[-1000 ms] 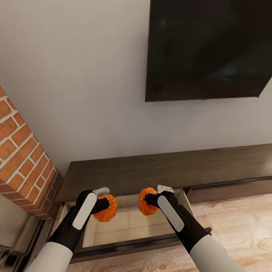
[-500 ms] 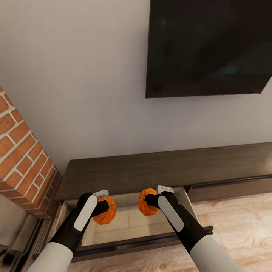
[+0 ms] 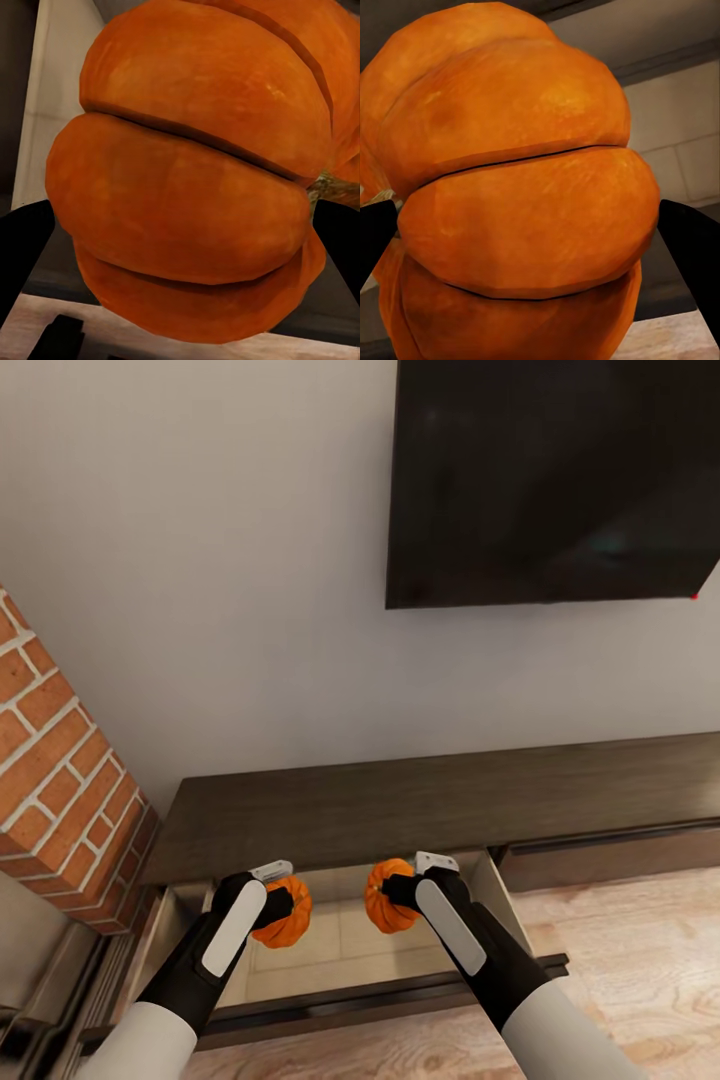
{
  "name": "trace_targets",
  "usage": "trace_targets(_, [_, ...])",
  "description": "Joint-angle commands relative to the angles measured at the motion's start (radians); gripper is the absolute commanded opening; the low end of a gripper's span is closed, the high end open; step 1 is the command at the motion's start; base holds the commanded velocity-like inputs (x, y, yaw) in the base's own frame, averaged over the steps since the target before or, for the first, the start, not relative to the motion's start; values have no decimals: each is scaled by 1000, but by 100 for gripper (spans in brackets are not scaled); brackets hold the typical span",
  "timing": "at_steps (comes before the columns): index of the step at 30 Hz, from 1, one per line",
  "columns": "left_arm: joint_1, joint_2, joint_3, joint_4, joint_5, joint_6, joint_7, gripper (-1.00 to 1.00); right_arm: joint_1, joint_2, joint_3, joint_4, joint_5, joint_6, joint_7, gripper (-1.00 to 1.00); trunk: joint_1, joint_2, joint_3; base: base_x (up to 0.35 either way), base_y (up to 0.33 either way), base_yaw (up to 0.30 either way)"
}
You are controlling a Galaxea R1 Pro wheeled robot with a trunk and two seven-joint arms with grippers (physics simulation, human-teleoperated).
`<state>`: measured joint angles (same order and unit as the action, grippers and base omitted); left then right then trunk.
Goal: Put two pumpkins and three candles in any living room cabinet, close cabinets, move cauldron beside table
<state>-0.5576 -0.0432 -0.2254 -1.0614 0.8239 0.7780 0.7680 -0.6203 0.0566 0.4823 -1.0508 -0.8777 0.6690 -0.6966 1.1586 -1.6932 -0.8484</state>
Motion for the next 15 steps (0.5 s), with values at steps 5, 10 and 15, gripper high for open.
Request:
trace_targets(5, [-1,1,-3,-2,9,0,11,-100,-1,0,7,-1,-8,0,-9,-100,19,-36,-17,0,0,0])
trace_targets(10, [-1,2,-2,-3,9,0,10,-100,-1,0,11,-2,-7,0,-9,-100,38,-71,-32,0,0,0])
trace_targets(15, [-1,3,-2,-10,9,0,10,-100,-1,0,12,-2,-7,0,-8,-100,58,-106,-48,0,0,0])
